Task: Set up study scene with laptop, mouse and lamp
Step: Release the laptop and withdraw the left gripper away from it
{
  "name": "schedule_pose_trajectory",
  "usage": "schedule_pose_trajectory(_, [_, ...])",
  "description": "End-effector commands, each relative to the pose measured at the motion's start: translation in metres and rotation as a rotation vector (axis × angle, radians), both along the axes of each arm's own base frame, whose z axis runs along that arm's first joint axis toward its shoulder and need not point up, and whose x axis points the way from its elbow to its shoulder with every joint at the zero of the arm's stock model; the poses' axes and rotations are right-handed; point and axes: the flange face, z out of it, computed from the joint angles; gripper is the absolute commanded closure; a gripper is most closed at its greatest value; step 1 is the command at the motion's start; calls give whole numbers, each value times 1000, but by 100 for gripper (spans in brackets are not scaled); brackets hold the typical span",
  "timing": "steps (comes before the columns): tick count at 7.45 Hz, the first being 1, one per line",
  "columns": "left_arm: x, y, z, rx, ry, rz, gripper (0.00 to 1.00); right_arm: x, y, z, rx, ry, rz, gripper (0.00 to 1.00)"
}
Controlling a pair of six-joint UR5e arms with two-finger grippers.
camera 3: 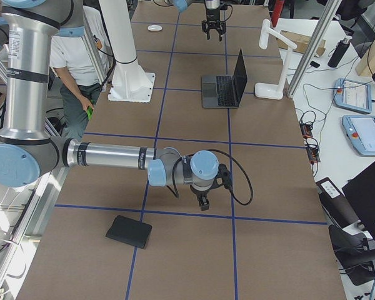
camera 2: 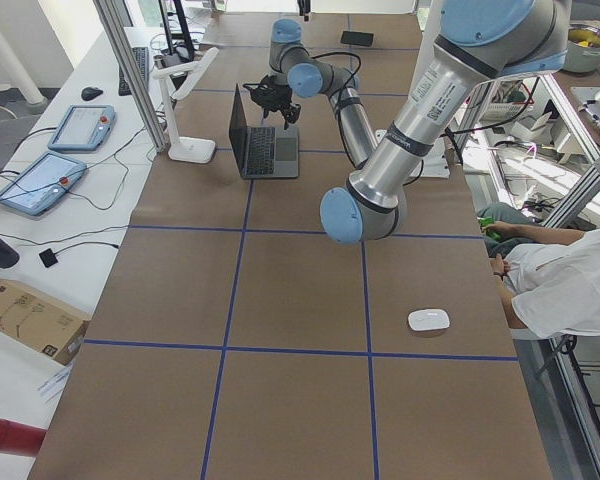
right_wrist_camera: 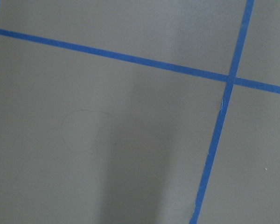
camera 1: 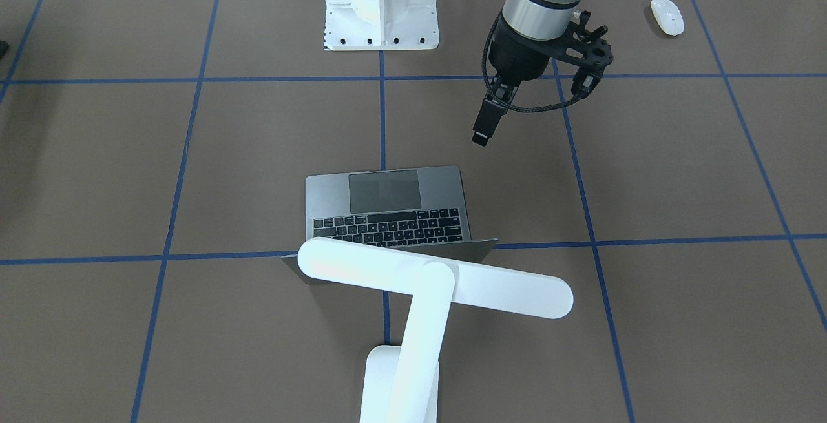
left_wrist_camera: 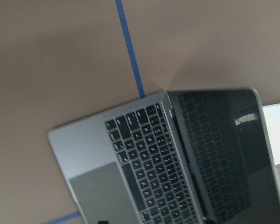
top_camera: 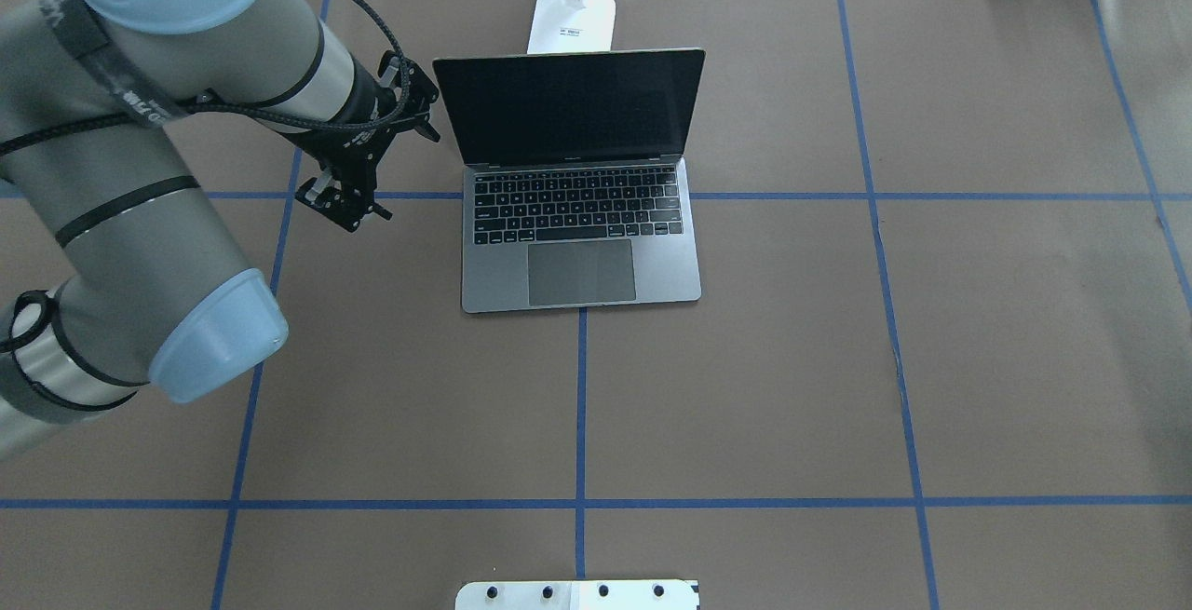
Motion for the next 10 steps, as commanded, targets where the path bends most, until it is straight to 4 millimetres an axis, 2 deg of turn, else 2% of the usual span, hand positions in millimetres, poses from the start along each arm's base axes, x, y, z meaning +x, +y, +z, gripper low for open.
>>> schedule_pose_trajectory(1, [-33,30,29,213,-50,156,1,19,27,68,65,-13,-122,1])
schedule_pose_trajectory(2, [-47,45,33,300,-49,212,1,21,46,83,64,-17,-146,1])
schedule_pose_trajectory(3, [-57,55,27,391,-49,265,1,24,57,90,62,-19,-153,1])
schedule_pose_trajectory(4, [-72,69,38,415,-53,290,1,23,78,104,66,-11,-187,1])
schedule_pose_trajectory(5, [-73,70,44,447,-73,318,1,26,82,111,88,7,-219,1])
schedule_pose_trajectory(6, [-83,78,35,472,-59,313,1,25,85,115,93,33,-244,1])
schedule_pose_trajectory(7, [-81,76,38,468,-66,316,1,30,87,120,120,64,-276,1])
schedule_pose_trajectory(8, [-88,78,46,538,-96,374,1,31,93,125,130,63,-345,1])
schedule_pose_trajectory(9, [-112,91,61,621,-132,431,1,35,106,136,98,18,-439,1])
schedule_pose_trajectory(10, [-124,93,64,635,-140,428,1,35,113,139,56,-37,-516,1])
